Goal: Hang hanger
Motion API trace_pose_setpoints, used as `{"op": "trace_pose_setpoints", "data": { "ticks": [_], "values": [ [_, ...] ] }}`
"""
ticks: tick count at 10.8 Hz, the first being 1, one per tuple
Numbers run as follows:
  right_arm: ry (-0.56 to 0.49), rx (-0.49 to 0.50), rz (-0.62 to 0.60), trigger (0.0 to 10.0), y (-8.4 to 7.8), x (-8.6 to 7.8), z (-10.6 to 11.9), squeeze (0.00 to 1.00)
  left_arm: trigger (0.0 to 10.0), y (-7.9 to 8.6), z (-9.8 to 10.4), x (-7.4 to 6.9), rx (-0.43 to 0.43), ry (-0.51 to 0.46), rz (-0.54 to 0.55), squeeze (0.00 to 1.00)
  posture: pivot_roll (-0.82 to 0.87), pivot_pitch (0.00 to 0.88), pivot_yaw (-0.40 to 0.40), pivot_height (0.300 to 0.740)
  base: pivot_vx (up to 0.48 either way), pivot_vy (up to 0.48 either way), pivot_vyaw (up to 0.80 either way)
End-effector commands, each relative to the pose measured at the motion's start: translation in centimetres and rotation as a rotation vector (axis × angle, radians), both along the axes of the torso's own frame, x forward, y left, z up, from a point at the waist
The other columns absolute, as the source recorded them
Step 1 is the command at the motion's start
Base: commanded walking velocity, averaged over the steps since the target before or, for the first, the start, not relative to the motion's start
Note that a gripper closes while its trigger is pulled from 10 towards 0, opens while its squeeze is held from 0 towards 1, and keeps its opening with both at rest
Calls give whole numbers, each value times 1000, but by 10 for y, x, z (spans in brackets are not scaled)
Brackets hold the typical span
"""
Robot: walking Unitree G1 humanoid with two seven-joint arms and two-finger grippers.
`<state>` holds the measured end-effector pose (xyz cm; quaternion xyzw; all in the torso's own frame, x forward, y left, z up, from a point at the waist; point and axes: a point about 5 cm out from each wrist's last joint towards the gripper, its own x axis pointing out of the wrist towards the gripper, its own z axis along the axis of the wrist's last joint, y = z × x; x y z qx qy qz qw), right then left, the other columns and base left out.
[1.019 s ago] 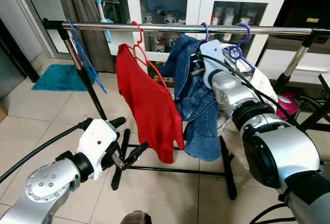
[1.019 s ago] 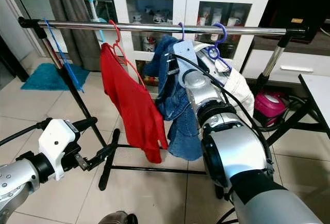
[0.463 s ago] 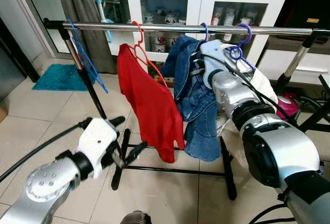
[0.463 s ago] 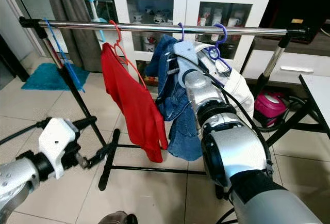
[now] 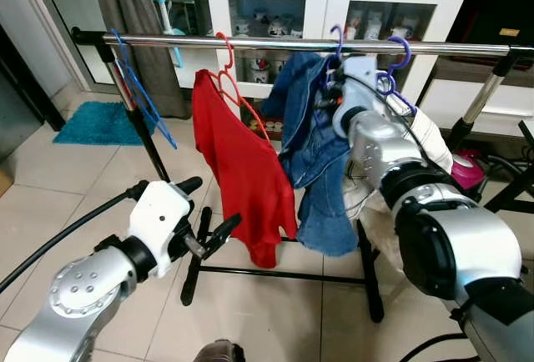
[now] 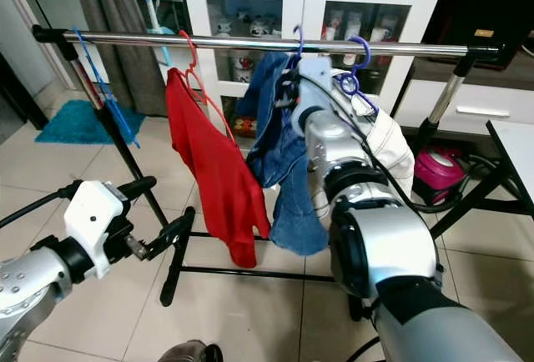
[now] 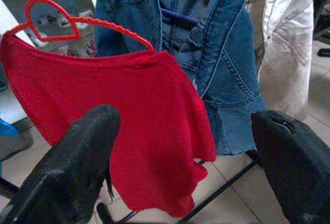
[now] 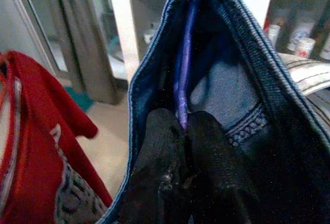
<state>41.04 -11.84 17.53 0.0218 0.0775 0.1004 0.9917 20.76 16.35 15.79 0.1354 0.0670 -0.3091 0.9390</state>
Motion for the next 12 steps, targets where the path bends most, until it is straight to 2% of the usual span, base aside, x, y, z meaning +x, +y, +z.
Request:
{"op": "trace_pose_setpoints", "data": {
  "ticks": [1,2,3,5,6,7,8,9,10,11,12],
  "values": [
    [-111,37,4,0,-3,3,20,0,10000,-1,-2,2,7,-2,6,871,59,18,49,740,0,0,0],
    [-190,55,32,0,-5,2,25,0,10000,-2,-1,5,1,-15,24,871,57,16,50,740,0,0,0],
    [-220,59,37,0,-6,0,26,0,10000,-2,0,6,-9,-24,44,875,57,16,50,740,0,0,0],
    [-348,50,93,0,-8,-13,25,0,10000,-5,-4,10,-36,-15,128,875,48,13,52,740,0,0,0],
    [-391,23,132,0,-6,-19,24,0,10000,-7,-5,12,-39,-21,146,867,42,14,55,740,0,0,0],
    [-450,-34,167,0,-3,-30,24,0,10000,-9,-6,15,-48,-27,168,804,34,14,59,740,0,0,0],
    [-452,-91,191,0,-1,-36,20,0,10000,-10,-7,16,-47,-31,176,290,31,15,59,740,0,0,0],
    [-417,-148,199,0,-2,-44,10,0,10000,-11,-7,17,-53,-36,199,0,30,15,52,740,0,0,0],
    [-343,-151,182,0,-7,-59,-7,0,10000,-10,-9,15,-57,-40,236,0,28,15,43,740,0,0,0],
    [-304,-140,177,0,-10,-74,-16,0,10000,-9,-12,14,-52,-42,257,0,25,17,35,740,0,0,0],
    [-284,-110,174,0,-11,-83,-20,0,10000,-9,-13,13,-52,-41,258,0,20,18,31,740,0,0,0]
  ]
}}
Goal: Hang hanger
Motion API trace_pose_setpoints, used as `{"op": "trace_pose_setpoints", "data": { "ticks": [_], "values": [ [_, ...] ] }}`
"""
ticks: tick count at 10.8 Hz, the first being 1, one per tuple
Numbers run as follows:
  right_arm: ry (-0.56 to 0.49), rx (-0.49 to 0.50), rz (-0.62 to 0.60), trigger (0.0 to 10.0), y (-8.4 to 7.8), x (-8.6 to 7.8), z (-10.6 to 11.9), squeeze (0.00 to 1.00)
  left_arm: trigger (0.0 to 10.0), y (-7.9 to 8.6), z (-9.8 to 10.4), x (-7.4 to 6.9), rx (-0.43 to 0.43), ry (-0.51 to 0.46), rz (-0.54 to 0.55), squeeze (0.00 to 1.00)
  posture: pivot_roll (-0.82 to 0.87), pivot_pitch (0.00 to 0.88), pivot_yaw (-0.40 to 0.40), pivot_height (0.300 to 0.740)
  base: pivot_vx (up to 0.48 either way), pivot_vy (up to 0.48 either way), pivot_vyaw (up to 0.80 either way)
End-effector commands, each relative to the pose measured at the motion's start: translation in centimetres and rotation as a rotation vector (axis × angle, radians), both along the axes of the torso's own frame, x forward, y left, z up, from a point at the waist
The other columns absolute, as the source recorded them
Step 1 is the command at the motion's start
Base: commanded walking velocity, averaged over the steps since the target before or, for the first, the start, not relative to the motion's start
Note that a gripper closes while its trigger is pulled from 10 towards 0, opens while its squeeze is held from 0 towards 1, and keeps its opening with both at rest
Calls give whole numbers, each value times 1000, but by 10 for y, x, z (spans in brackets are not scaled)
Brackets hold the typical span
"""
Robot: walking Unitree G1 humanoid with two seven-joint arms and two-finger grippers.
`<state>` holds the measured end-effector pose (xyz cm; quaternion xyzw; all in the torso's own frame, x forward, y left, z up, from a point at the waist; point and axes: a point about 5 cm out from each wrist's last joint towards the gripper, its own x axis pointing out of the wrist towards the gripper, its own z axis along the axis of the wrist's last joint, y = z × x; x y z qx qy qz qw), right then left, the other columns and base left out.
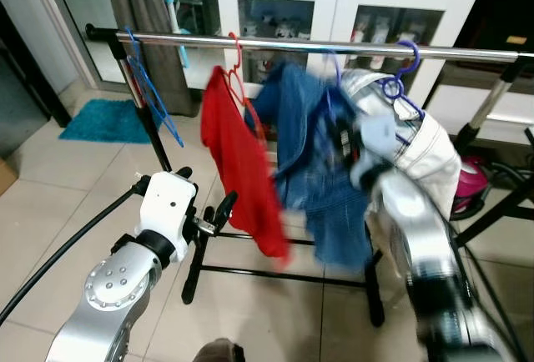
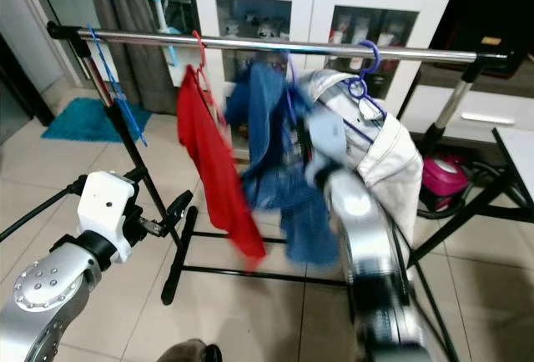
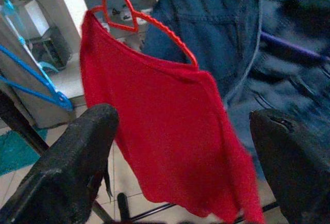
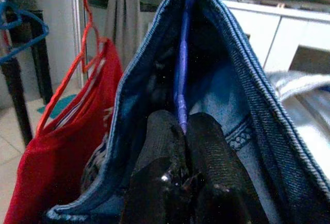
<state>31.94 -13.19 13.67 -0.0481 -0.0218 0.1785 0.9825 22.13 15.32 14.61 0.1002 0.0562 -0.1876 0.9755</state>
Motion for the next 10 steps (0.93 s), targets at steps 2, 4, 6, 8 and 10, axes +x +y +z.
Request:
{"op": "trace_pose_setpoints", "data": {
  "ticks": [2,4,6,8,10],
  "values": [
    [-6,47,-16,0,1,-20,7,0,10000,0,-2,3,-1,-4,31,0,3,25,40,740,-266,0,0],
    [19,47,-41,0,-2,-24,9,0,10000,-1,-2,5,-5,-6,29,0,-4,26,46,740,-277,0,0],
    [37,52,-57,0,-6,-27,10,0,10000,-1,0,8,-8,-12,29,0,-5,31,46,740,-274,0,0],
    [59,56,-62,0,-6,-30,10,0,10000,-1,0,8,-7,-14,29,0,-4,28,47,740,-261,0,0],
    [66,65,-55,0,-4,-32,10,0,10000,-1,0,8,-6,-14,29,0,-3,25,48,740,-259,0,0]
  ]
}}
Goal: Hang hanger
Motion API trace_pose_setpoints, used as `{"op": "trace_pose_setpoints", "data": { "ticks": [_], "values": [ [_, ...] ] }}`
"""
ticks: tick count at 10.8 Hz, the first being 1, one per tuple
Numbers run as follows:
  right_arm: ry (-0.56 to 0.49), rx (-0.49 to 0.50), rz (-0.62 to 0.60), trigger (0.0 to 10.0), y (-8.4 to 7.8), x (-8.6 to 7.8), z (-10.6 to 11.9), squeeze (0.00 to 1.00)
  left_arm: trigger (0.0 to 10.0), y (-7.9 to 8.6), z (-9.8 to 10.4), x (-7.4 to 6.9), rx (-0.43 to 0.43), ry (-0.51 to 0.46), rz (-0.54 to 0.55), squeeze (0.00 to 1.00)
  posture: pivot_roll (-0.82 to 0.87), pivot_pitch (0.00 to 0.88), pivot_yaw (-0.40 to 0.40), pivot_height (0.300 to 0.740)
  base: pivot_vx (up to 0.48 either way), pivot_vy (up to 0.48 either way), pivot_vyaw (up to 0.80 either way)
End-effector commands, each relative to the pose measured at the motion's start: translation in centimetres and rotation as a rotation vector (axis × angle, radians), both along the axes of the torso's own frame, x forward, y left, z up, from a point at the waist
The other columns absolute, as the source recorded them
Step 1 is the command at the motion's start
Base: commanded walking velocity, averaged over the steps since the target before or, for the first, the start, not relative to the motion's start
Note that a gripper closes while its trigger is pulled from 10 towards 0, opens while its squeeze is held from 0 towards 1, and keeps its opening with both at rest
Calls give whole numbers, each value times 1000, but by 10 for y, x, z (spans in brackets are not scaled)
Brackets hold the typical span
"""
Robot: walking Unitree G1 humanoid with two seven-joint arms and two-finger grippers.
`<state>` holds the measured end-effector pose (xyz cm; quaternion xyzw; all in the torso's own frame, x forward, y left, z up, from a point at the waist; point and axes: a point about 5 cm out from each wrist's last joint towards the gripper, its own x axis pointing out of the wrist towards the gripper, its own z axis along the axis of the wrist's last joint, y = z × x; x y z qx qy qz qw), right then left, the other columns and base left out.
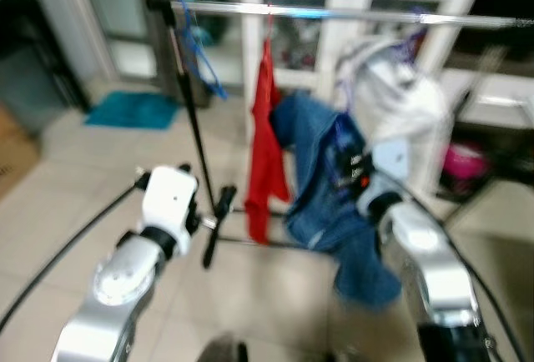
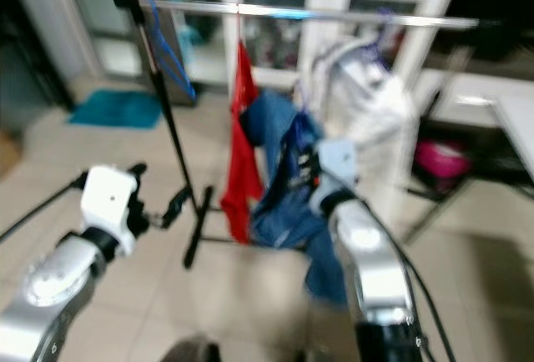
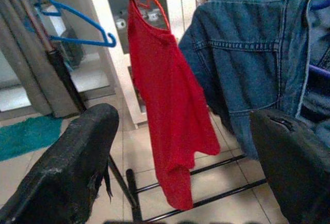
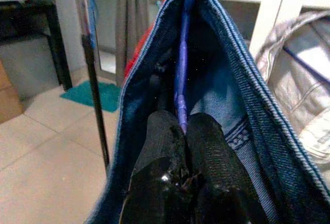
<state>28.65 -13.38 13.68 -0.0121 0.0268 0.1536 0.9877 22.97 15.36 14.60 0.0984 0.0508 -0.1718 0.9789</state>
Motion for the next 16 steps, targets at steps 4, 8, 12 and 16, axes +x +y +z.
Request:
{"op": "trace_pose_setpoints", "data": {
  "ticks": [4,8,12,16],
  "values": [
    [-23,30,14,0,-2,-3,9,0,10000,-3,-1,-1,-2,1,-15,0,-7,15,48,740,-190,0,0],
    [11,90,3,0,0,0,10,0,10000,-3,5,6,16,-35,-23,0,-8,0,53,740,0,0,0],
    [-26,120,95,0,12,-1,20,0,10000,-7,12,27,70,-76,-77,0,-6,2,50,740,0,0,0],
    [-116,174,305,0,34,-11,40,0,10000,-20,16,50,-2,-100,-208,1000,-12,0,55,740,0,0,0]
  ]
}}
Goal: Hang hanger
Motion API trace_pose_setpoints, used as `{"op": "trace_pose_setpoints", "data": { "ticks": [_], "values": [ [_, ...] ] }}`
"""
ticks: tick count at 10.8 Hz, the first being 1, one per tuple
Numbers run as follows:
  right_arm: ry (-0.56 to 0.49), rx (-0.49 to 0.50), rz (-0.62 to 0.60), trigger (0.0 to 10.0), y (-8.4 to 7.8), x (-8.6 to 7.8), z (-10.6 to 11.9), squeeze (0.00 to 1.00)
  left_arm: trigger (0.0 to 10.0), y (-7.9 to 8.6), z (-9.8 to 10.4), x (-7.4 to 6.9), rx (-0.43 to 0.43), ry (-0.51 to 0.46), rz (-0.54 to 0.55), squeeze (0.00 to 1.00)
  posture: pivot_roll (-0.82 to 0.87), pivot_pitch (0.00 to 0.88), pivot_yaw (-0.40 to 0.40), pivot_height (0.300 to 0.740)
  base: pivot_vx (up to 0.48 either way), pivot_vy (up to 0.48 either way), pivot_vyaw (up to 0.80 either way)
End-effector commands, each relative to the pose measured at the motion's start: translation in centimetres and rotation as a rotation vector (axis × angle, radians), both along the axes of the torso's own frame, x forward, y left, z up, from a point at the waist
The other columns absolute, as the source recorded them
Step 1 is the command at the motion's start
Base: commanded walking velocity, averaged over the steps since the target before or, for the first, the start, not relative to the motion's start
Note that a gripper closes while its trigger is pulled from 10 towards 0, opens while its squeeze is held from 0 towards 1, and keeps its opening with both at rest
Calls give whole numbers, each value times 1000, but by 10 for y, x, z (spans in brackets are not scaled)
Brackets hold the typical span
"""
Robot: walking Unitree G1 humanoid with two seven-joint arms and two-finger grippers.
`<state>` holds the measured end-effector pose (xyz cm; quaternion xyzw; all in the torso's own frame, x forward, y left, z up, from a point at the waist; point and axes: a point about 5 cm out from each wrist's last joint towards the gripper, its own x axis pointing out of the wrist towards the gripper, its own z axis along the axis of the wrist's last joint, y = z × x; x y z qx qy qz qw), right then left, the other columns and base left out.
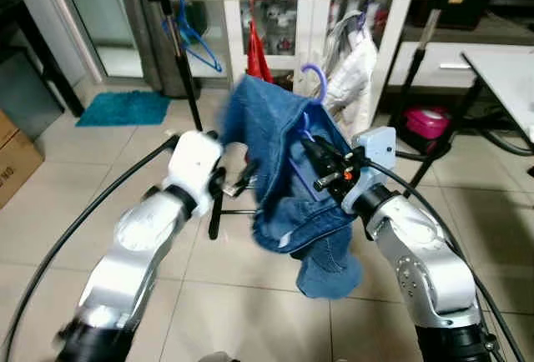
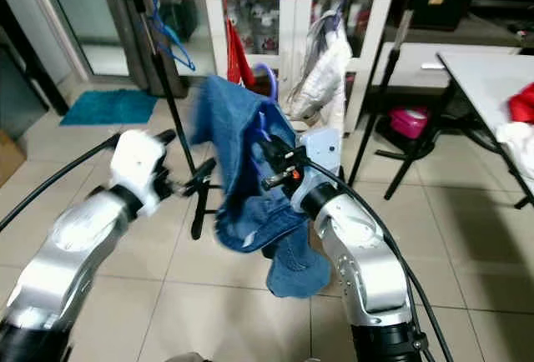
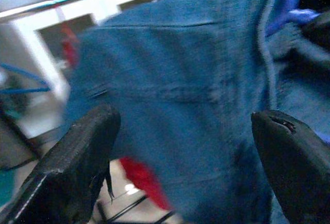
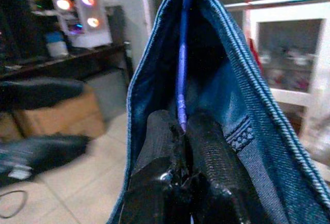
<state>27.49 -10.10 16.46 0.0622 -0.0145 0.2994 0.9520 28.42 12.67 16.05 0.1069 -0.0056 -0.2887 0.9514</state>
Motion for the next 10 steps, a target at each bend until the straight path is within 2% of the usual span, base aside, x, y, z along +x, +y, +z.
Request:
{"op": "trace_pose_setpoints", "data": {
  "ticks": [1,2,3,4,5,6,7,10],
  "values": [
    [-94,40,65,0,9,-4,20,0,10000,-10,-3,2,-12,21,-81,804,-18,0,61,740,0,0,0],
    [-116,49,105,0,14,-7,25,0,10000,-23,-7,10,-14,38,-139,0,-28,0,68,740,0,0,0],
    [-119,49,109,0,15,-8,26,0,10000,-26,-8,15,-9,38,-145,0,-33,0,72,740,0,0,0],
    [-124,46,111,0,14,-8,27,0,2039,-33,-9,19,-3,43,-179,0,-39,0,76,740,0,0,0],
    [-127,43,108,0,13,-8,28,0,0,-37,-10,22,-6,38,-195,0,-44,0,78,740,0,0,0],
    [-129,42,108,0,13,-8,28,0,0,-37,-11,24,9,32,-183,0,-46,0,79,740,0,0,0],
    [-131,42,108,0,12,-8,29,0,0,-33,-12,30,35,4,-122,0,-45,0,76,740,0,0,0],
    [-117,26,83,0,9,-6,26,0,0,-27,-12,31,12,-17,-73,0,-41,1,71,740,0,0,0]
  ]
}}
